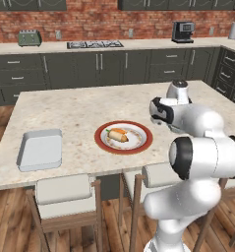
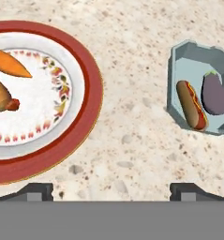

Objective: Place one cooked food and one vegetable from the large plate to each tupperware container.

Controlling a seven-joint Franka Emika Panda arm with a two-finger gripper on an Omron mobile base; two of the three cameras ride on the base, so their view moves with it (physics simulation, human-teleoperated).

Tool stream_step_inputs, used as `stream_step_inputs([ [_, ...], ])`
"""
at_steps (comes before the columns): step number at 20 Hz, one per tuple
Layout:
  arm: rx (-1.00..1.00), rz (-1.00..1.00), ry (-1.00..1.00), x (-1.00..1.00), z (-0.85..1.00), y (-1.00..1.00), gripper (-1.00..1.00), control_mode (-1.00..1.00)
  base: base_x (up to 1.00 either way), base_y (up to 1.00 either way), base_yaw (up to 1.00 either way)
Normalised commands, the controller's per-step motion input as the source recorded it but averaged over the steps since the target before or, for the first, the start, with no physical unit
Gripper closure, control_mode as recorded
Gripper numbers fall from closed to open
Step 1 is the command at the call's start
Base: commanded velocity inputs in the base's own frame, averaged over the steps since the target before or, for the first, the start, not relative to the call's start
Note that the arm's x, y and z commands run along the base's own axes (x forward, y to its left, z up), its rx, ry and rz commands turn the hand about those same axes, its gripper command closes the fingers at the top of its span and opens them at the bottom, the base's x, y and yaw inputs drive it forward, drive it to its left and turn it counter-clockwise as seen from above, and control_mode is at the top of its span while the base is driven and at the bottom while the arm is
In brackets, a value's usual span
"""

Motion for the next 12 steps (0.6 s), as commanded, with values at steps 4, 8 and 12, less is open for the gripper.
stream_step_inputs([
  [4, 0.04, 0.09, 0.17, -0.35, 0.11, 1.00, -1.00, -1.00, 0.00, 0.00, 0.00],
  [8, 0.00, 0.13, 0.00, -0.19, 0.00, 0.94, -1.00, -1.00, 0.00, 0.00, 0.00],
  [12, 0.00, 0.18, 0.11, 0.06, -0.18, 0.62, -1.00, -1.00, 0.00, 0.00, 0.00],
])
